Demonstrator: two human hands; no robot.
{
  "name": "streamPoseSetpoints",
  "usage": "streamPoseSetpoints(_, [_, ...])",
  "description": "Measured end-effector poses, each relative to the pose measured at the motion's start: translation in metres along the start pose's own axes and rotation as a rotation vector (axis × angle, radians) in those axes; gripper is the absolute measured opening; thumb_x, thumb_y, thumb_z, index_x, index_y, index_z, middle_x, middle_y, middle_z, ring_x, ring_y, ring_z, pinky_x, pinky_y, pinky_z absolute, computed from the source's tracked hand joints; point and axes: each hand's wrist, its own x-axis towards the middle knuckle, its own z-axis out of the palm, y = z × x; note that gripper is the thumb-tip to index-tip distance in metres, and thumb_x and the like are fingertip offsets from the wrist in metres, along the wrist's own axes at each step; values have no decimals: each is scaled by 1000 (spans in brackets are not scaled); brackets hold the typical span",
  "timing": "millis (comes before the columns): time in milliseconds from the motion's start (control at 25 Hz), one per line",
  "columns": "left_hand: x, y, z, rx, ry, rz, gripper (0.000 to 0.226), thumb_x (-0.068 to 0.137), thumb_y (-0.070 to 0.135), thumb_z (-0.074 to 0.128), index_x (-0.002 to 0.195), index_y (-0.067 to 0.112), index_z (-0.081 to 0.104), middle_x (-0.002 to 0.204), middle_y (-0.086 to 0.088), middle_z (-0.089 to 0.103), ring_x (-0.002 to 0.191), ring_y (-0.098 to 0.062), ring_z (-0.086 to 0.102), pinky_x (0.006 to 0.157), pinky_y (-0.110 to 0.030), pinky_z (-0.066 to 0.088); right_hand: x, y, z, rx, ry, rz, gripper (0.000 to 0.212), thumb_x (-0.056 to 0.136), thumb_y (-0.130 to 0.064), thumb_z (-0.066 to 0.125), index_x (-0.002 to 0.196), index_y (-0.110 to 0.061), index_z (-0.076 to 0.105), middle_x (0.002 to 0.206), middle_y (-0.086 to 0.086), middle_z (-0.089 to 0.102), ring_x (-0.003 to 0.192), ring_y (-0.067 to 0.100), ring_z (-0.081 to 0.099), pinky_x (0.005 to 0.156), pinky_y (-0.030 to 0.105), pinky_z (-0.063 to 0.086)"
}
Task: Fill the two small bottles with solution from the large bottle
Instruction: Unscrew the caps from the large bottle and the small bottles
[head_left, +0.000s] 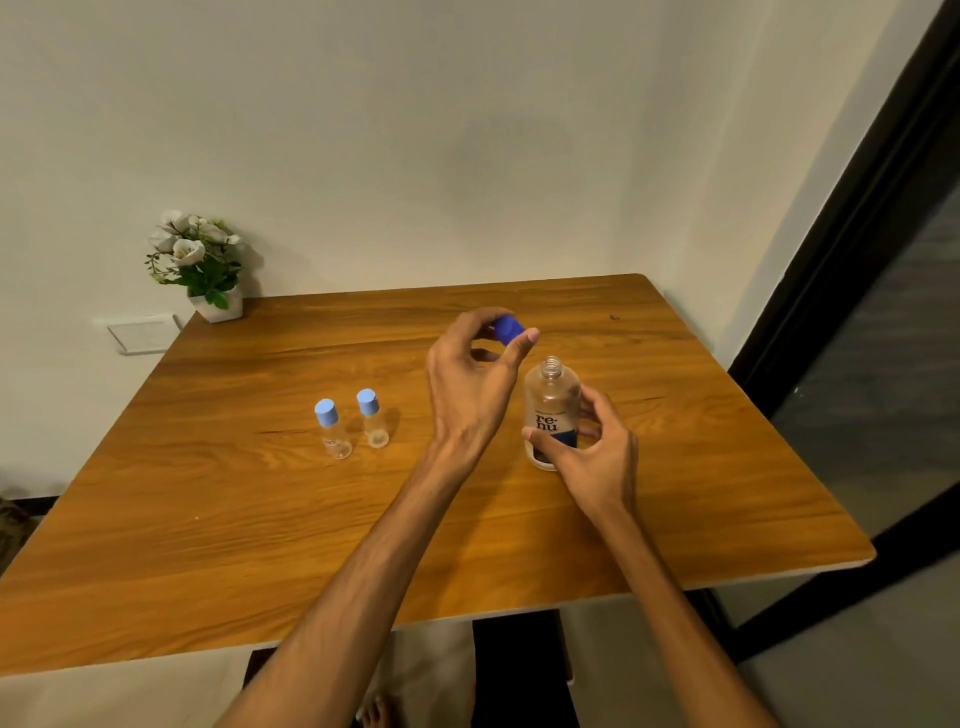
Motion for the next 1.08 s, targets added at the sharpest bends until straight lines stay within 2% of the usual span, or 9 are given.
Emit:
streamPoseSetpoints(120, [-10, -23, 11, 63, -86, -84, 33, 82, 31, 88, 109, 17, 75, 106, 1, 66, 86, -12, 63, 70, -22, 53, 3, 4, -8, 2, 31, 22, 88, 66, -39, 98, 143, -23, 59, 138, -2, 68, 114, 17, 69, 89, 38, 64])
streamPoseSetpoints(280, [-32, -56, 20, 215, -239, -159, 29, 84, 22, 83, 111, 17, 74, 108, 3, 67, 92, -13, 65, 84, -37, 62, 7, 10, -14, -11, 54, 25, 87, 66, -38, 98, 141, -21, 60, 136, -2, 69, 114, 17, 68, 88, 36, 64])
streamPoseSetpoints(400, [-37, -68, 23, 336, -311, -204, 26, 85, 22, 79, 110, 19, 75, 107, 5, 71, 95, -12, 66, 88, -37, 62, 7, 16, -13, 9, 63, 27, 84, 67, -35, 98, 140, -18, 60, 136, 0, 69, 114, 17, 69, 87, 30, 62])
streamPoseSetpoints(520, [-37, -77, 23, 495, -424, -175, 28, 84, 31, 80, 109, 20, 76, 110, 0, 75, 104, -20, 66, 93, -38, 57, 6, 18, -14, 8, 38, 26, 88, 68, -36, 98, 144, -20, 56, 141, -1, 65, 119, 17, 66, 89, 27, 59])
streamPoseSetpoints(640, [-39, -76, 22, 490, -470, -155, 45, 84, 35, 80, 126, 20, 71, 124, -1, 71, 119, -22, 61, 101, -37, 51, -4, 15, -17, 5, 67, 33, 94, 67, -39, 98, 148, -26, 51, 146, -7, 60, 127, 9, 59, 96, 25, 53])
streamPoseSetpoints(720, [-41, -70, 14, 445, -462, -173, 53, 87, 38, 78, 136, 21, 65, 131, 0, 66, 122, -19, 59, 105, -39, 51, -20, 10, -19, 8, 182, 5, 77, 73, -34, 94, 141, -25, 59, 137, -6, 65, 121, 8, 62, 94, 28, 56])
streamPoseSetpoints(840, [-45, -66, -11, 426, -328, -36, 36, 90, 30, 70, 124, 18, 71, 120, -2, 68, 111, -19, 61, 98, -44, 52, -52, 2, -10, -12, 346, -148, 28, 87, -15, 82, 113, -17, 73, 106, -2, 75, 95, 14, 70, 78, 41, 62])
streamPoseSetpoints(960, [-38, -68, -50, 513, -95, 131, 24, 83, 20, 68, 104, 14, 77, 102, -5, 71, 100, -27, 63, 87, -41, 47, -71, -16, 25, 51, 197, -174, 13, 89, -8, 80, 100, -15, 77, 90, -4, 76, 77, 8, 71, 66, 32, 61])
streamPoseSetpoints(1080, [-16, -63, -89, 759, -42, 147, 30, 81, 24, 67, 107, 15, 76, 109, -8, 70, 106, -31, 62, 89, -44, 42, -68, -41, 72, 43, -13, -193, 16, 88, -9, 81, 103, -15, 79, 88, -6, 77, 71, 5, 70, 63, 19, 56])
